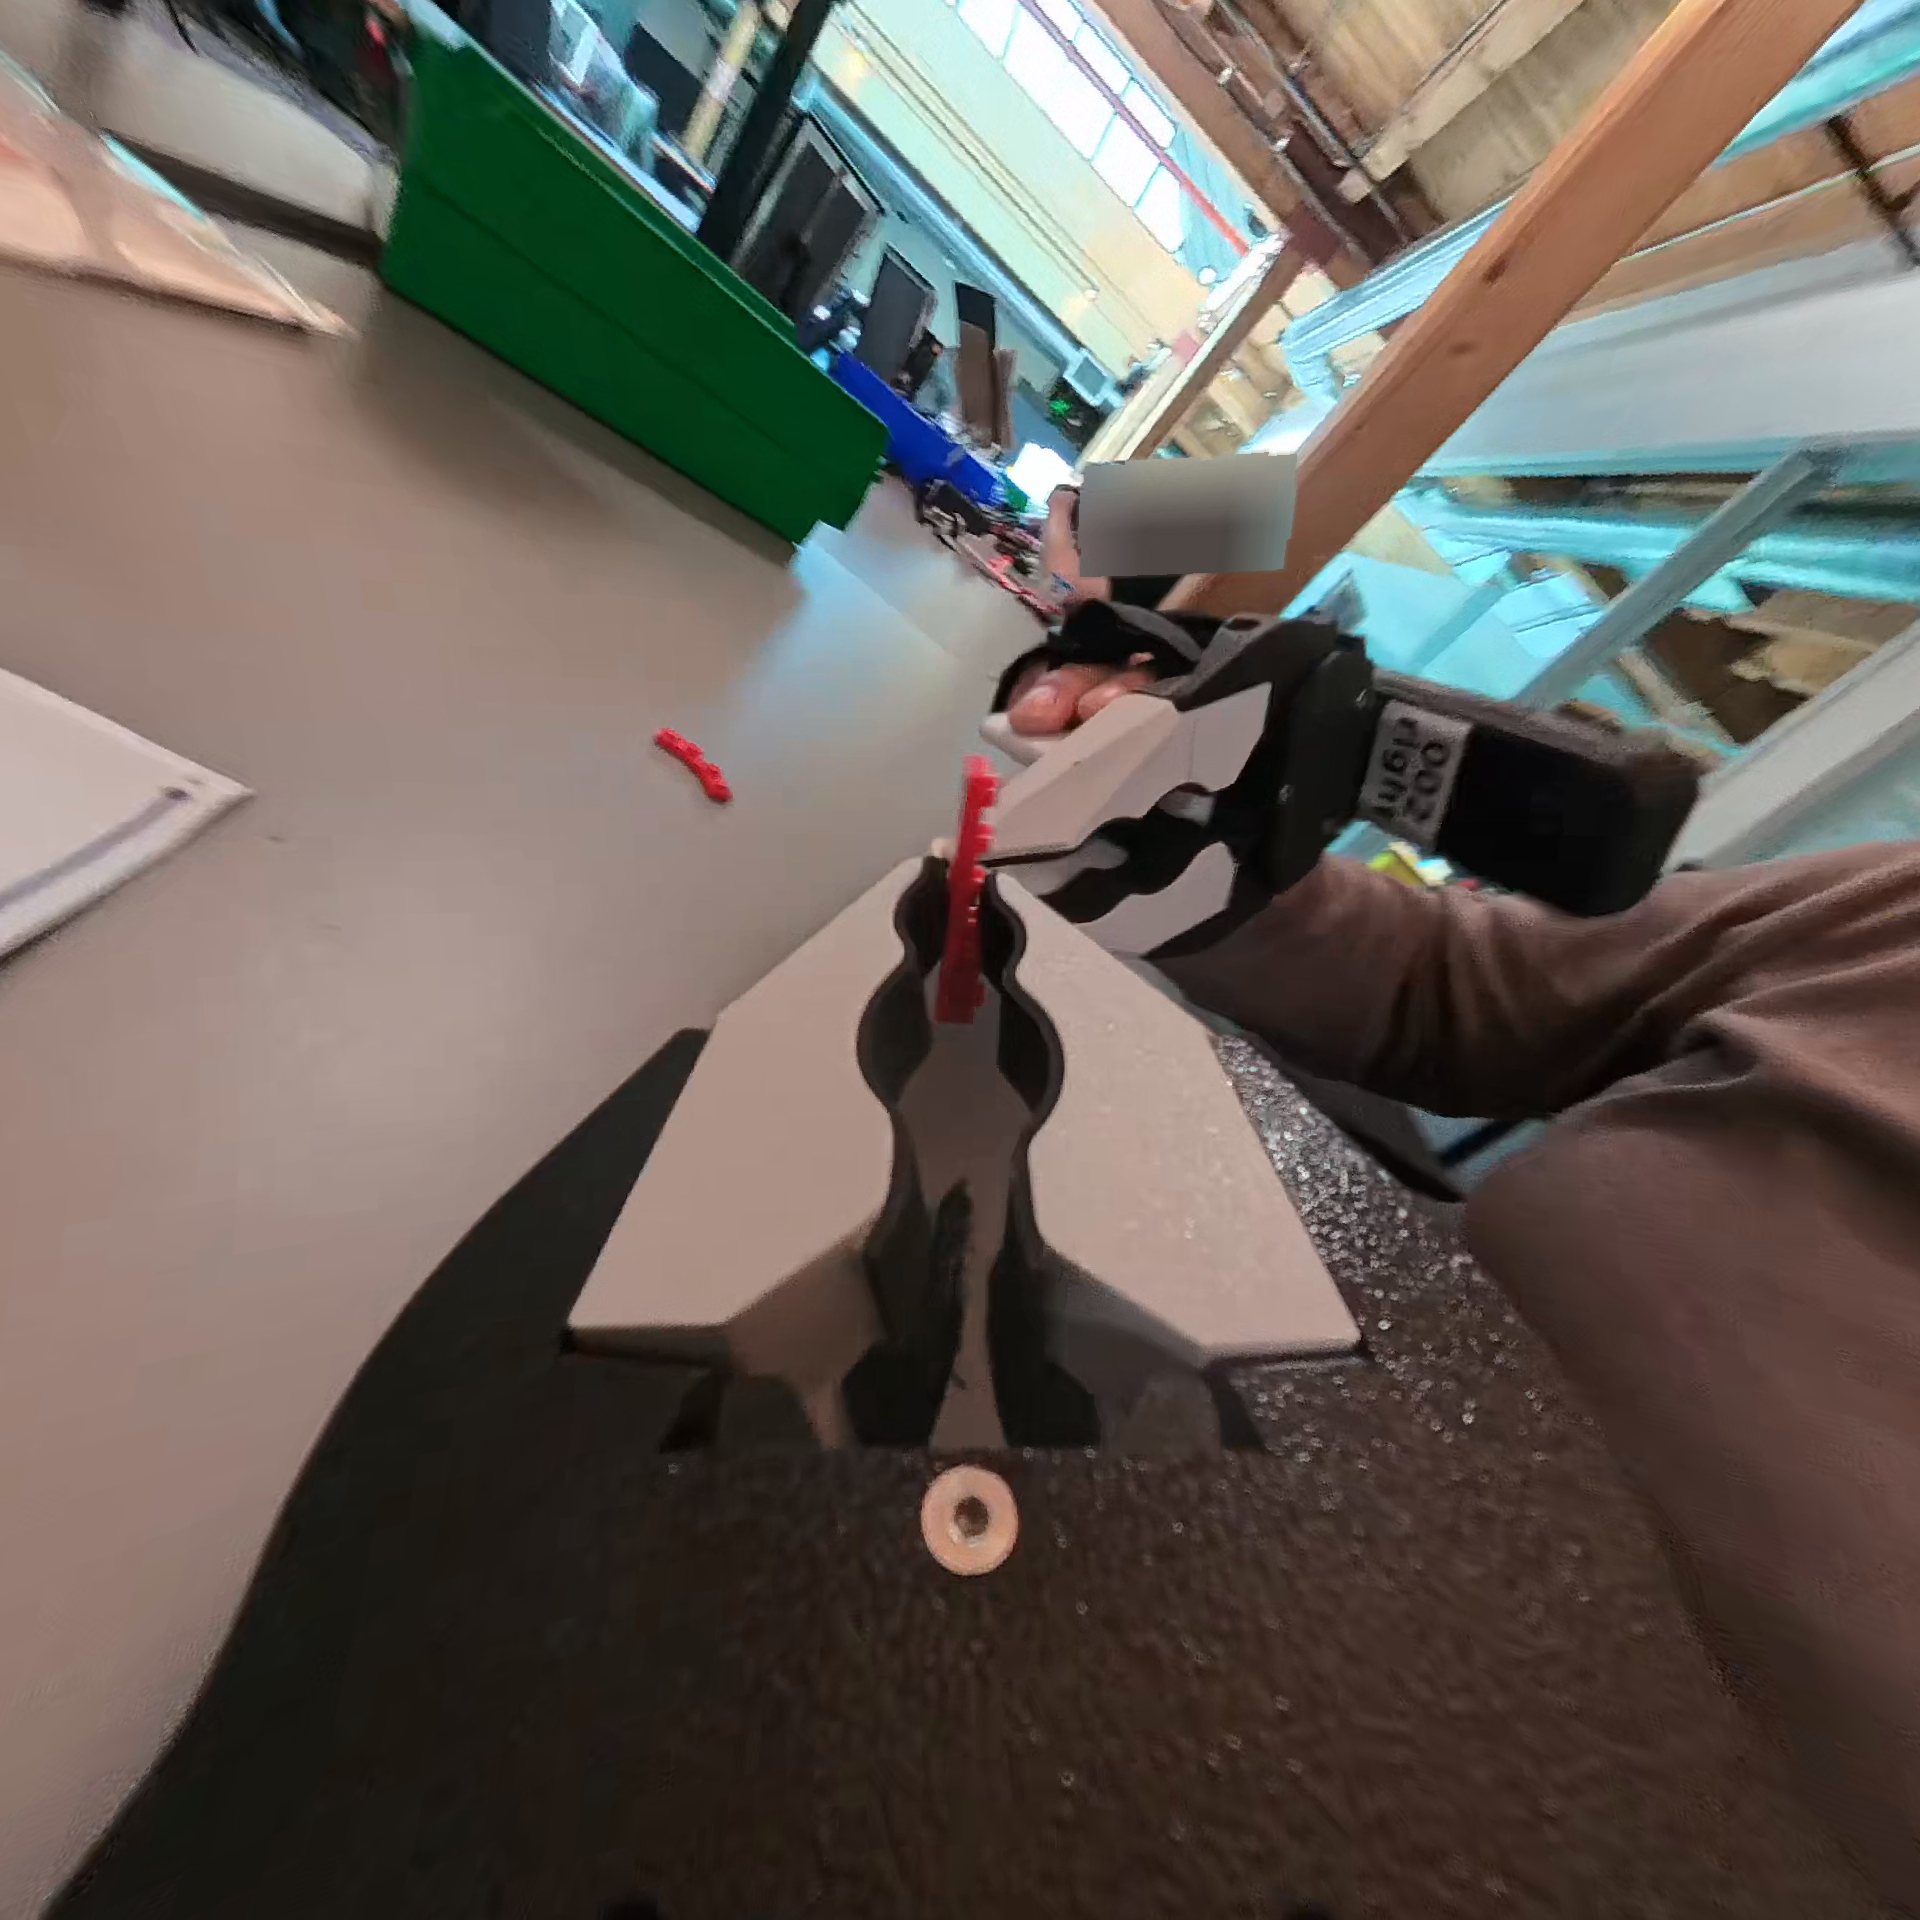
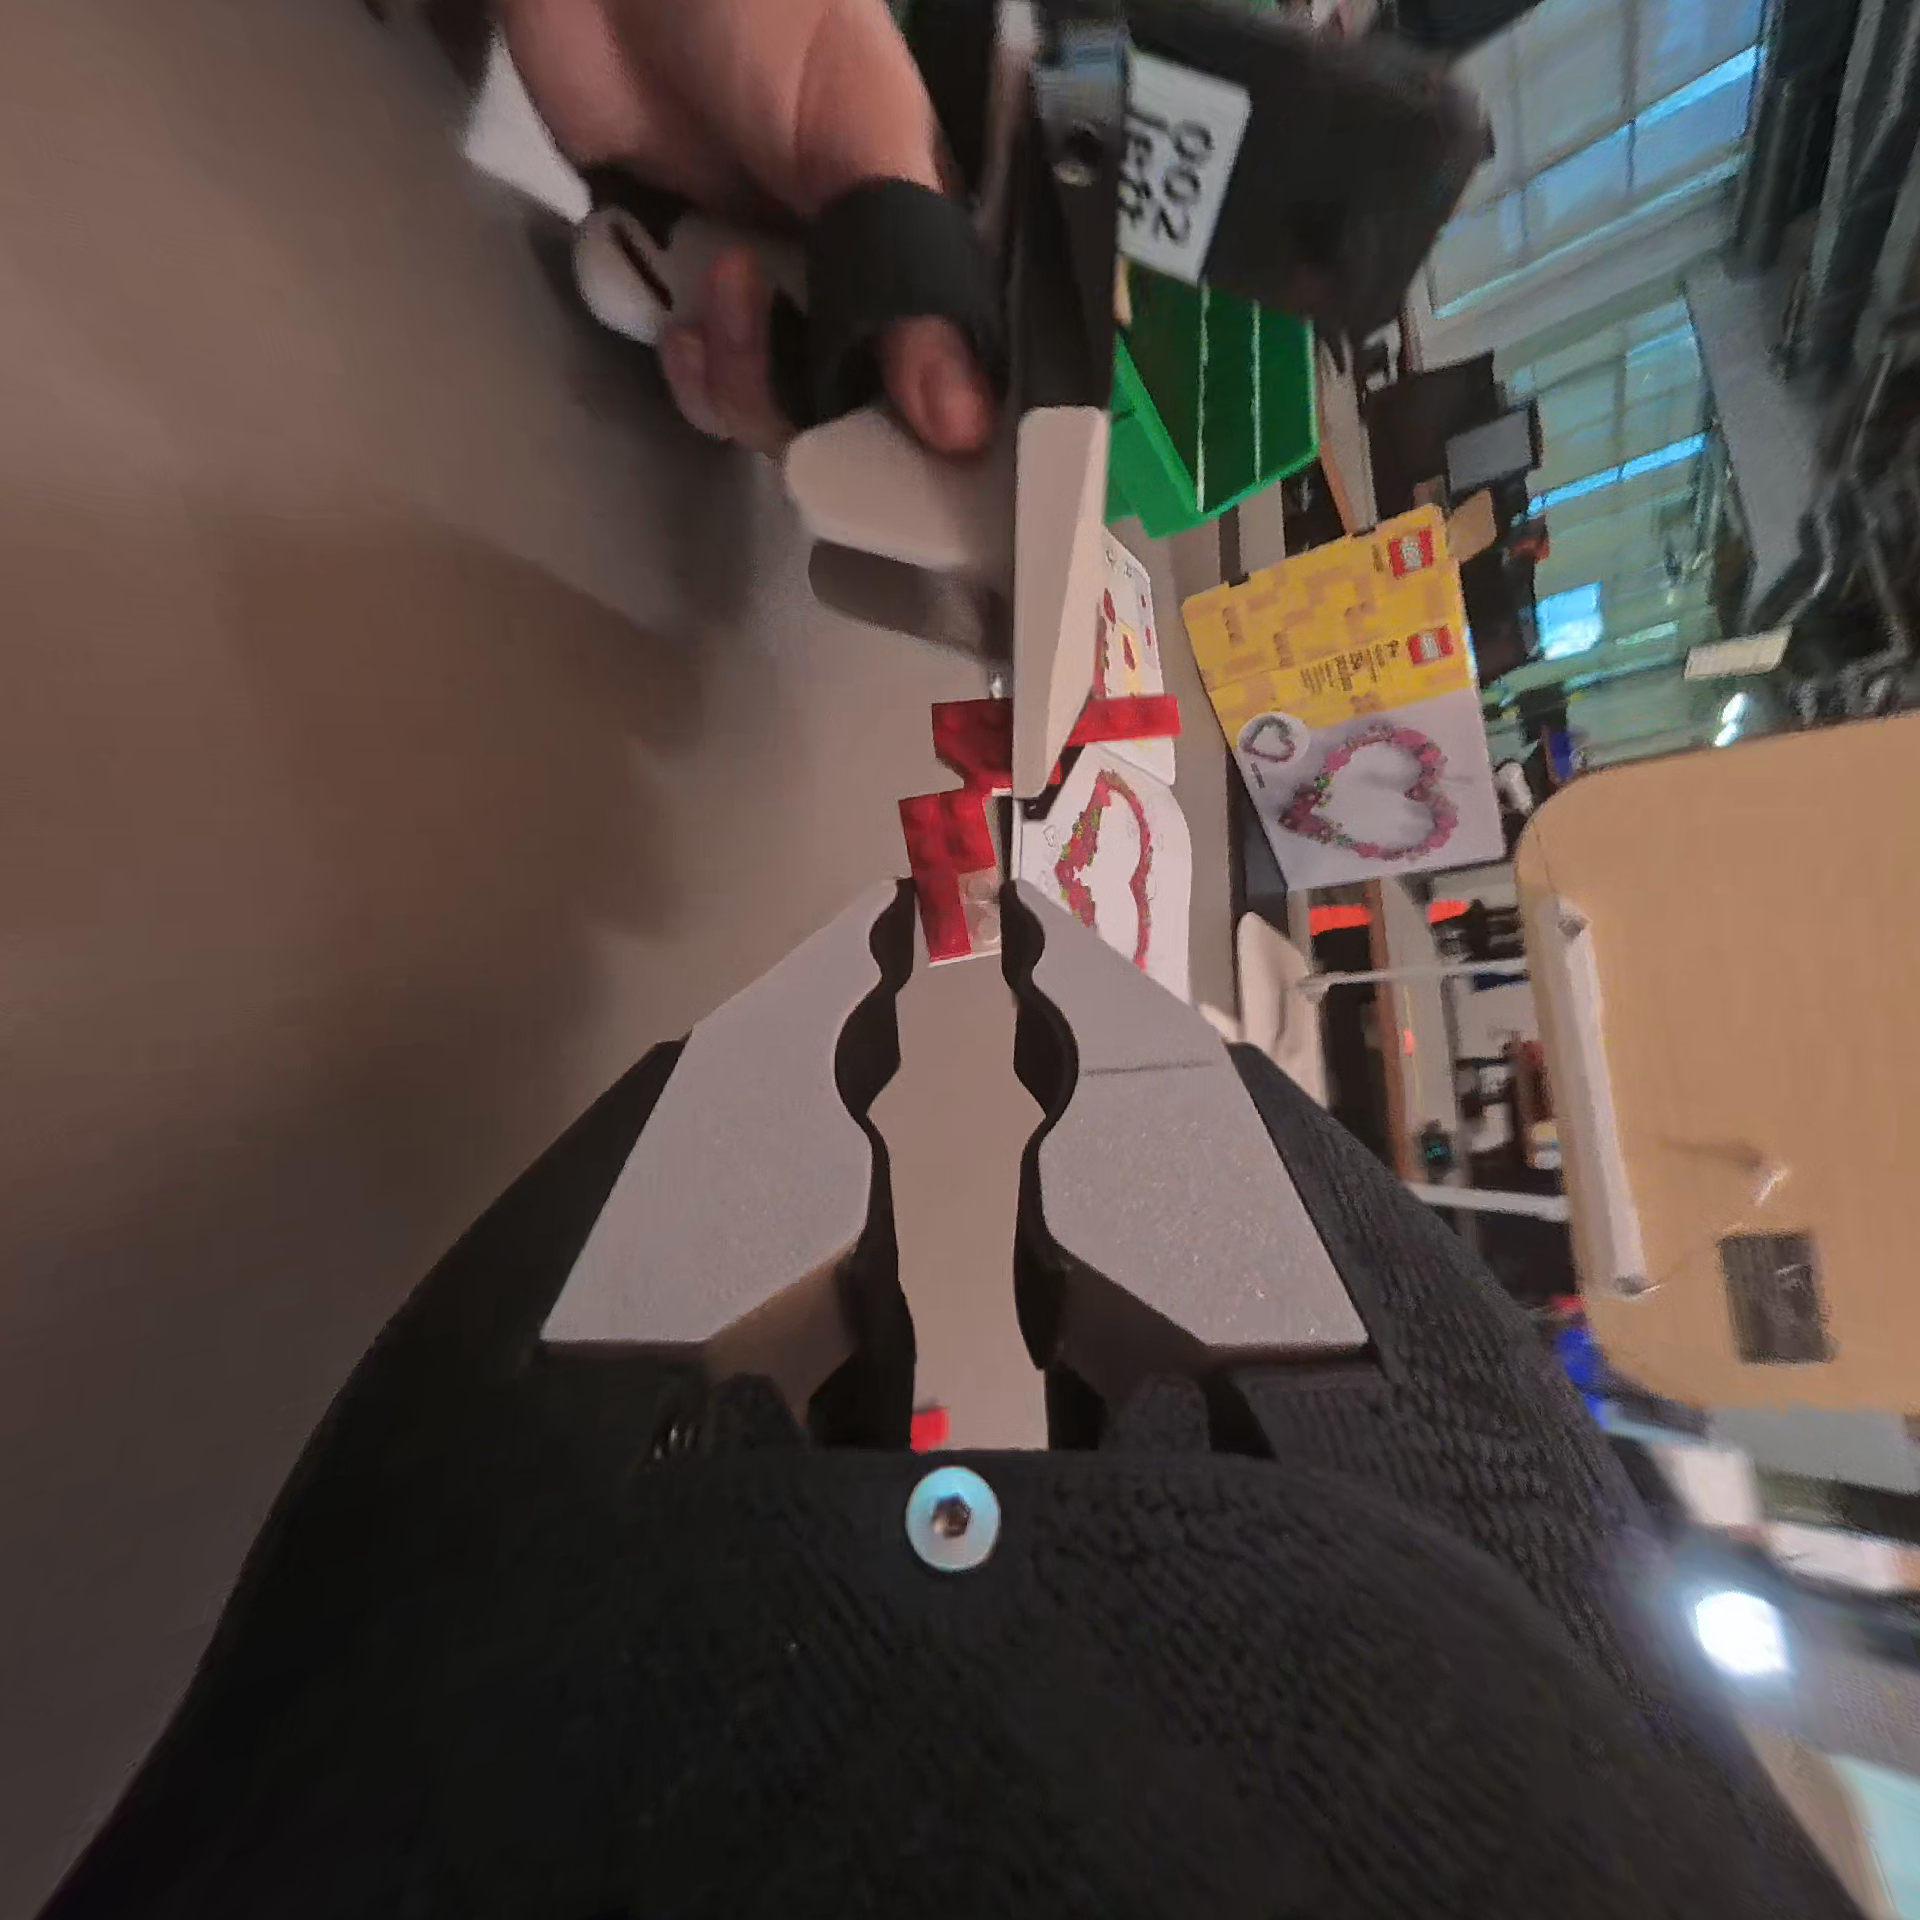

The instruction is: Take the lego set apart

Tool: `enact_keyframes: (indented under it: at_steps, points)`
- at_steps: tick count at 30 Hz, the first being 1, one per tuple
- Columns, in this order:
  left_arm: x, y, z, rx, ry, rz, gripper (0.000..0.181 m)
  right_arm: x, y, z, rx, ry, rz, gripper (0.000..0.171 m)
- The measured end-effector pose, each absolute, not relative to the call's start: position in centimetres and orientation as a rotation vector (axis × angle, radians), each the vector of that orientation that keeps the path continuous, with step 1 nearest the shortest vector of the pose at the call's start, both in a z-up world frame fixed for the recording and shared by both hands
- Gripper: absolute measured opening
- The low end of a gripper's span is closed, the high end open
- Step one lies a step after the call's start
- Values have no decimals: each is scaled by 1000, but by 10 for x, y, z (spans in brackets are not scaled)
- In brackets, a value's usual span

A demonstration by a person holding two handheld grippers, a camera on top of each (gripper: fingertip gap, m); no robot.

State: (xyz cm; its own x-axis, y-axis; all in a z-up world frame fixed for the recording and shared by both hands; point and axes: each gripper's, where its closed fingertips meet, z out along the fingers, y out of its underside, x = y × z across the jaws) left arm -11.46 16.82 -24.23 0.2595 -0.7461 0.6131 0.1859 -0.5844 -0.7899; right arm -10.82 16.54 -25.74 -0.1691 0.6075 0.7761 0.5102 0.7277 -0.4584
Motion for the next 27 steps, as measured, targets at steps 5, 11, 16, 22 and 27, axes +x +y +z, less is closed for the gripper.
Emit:
enact_keyframes:
  at_steps: [5,11,16,22,27]
  points:
    - [-132,182,-249,-1707,586,-1043,4,-114,178,-264,-1294,-1667,370,33]
    - [-117,157,-253,-1562,966,-809,4,-118,165,-274,-1412,-1760,588,29]
    - [-116,157,-247,-1548,907,-813,8,-115,166,-269,-1368,-1780,585,9]
    - [-128,159,-222,-1552,590,-1296,70,-119,189,-241,-952,-1650,-110,7]
    - [-145,163,-209,-1478,363,-1608,71,-118,189,-234,-754,-1626,-361,7]
